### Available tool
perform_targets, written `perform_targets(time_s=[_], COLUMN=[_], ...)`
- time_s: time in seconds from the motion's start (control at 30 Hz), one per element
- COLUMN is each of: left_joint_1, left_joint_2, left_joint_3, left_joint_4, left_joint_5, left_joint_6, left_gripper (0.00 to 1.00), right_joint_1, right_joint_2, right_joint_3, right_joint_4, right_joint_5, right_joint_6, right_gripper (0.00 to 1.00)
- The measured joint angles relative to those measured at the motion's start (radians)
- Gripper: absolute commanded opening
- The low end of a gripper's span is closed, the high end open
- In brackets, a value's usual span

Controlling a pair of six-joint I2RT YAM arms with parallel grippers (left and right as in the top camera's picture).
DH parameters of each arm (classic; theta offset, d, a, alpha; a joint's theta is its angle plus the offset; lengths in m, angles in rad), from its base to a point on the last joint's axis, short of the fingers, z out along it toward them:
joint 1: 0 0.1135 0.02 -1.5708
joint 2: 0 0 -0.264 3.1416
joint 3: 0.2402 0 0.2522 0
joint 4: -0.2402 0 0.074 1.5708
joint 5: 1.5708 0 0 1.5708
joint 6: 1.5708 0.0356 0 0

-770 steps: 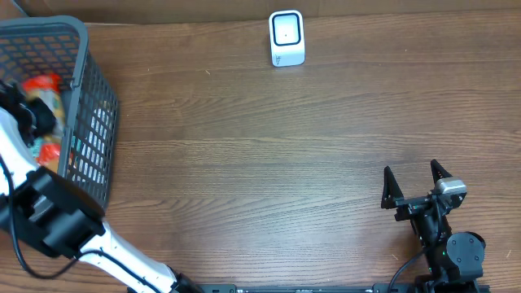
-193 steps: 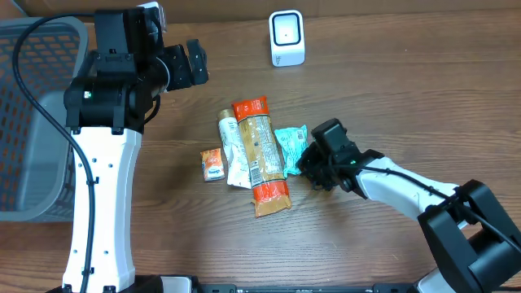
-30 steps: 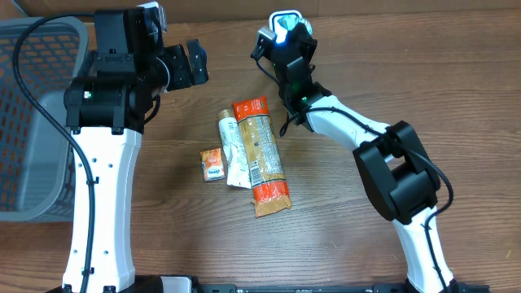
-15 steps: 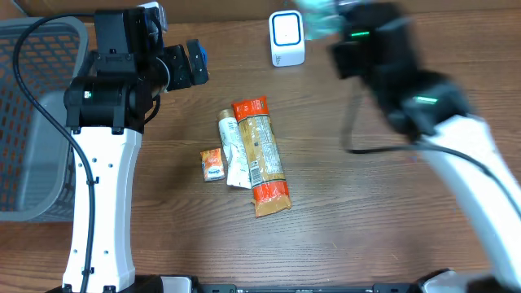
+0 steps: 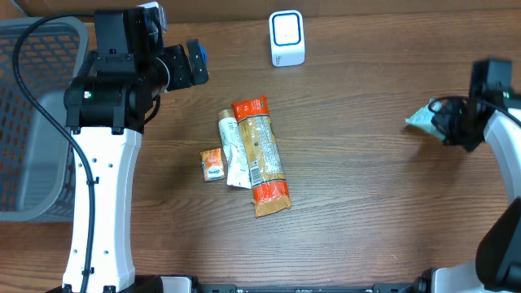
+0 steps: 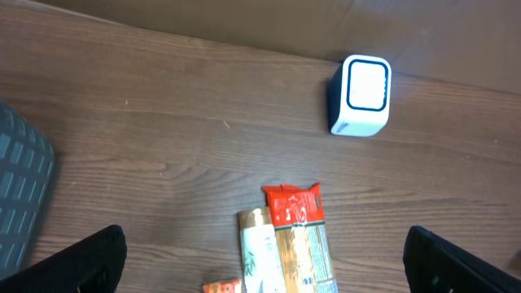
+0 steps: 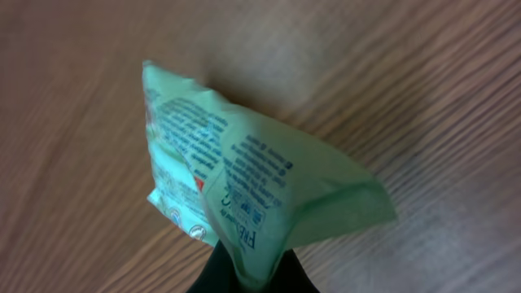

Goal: Scan the item barcode
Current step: 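Carry the mint-green packet right and set it on the table's right edge, then reach the right gripper to the orange-labelled package and grasp it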

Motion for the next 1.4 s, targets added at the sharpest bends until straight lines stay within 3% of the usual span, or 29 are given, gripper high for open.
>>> perform_targets(time_s=[0.03, 0.13, 0.2, 0.33, 0.57, 0.77, 1.07, 1.4], left_joint_1=[0.000, 0.000, 0.000, 0.000, 0.000, 0.000, 0.000, 0.000], left_joint_2=[0.000, 0.000, 0.000, 0.000, 0.000, 0.000, 0.000, 0.000], left_joint_3=[0.000, 0.000, 0.000, 0.000, 0.000, 0.000, 0.000, 0.000], left_joint_4=[-0.001, 0.000, 0.000, 0.000, 0.000, 0.000, 0.000, 0.000], left_joint_5=[0.000, 0.000, 0.000, 0.000, 0.000, 0.000, 0.000, 0.000], left_joint_6=[0.000, 0.000, 0.000, 0.000, 0.000, 0.000, 0.000, 0.000], left_gripper=[1.00, 1.00, 1.00, 1.00, 1.00, 1.00, 1.00, 1.00], right_joint_1=[-0.021, -0.082, -0.114, -0.150, -0.119, 0.140, 0.552, 0.685], right_joint_2=[0.005, 0.011, 0.012, 0.012, 0.013, 0.029, 0.257, 0.422], right_joint_3=[-0.024, -0.062, -0.063, -0.055, 0.098, 0.130, 0.130, 0.130], right_joint_4=[0.015, 0.020, 0.016, -0.063, -0.203, -0.085, 0.165, 0.291], right_joint_5=[-0.021, -0.085, -0.120, -0.190, -0.384, -0.541, -0.634, -0.695], right_joint_6=[-0.006, -0.035, -0.064, -0.164, -0.352, -0.450, -0.398, -0.321], right_gripper=[0.07, 0.48, 0.67, 0.78, 0.80, 0.81, 0.77, 0.75])
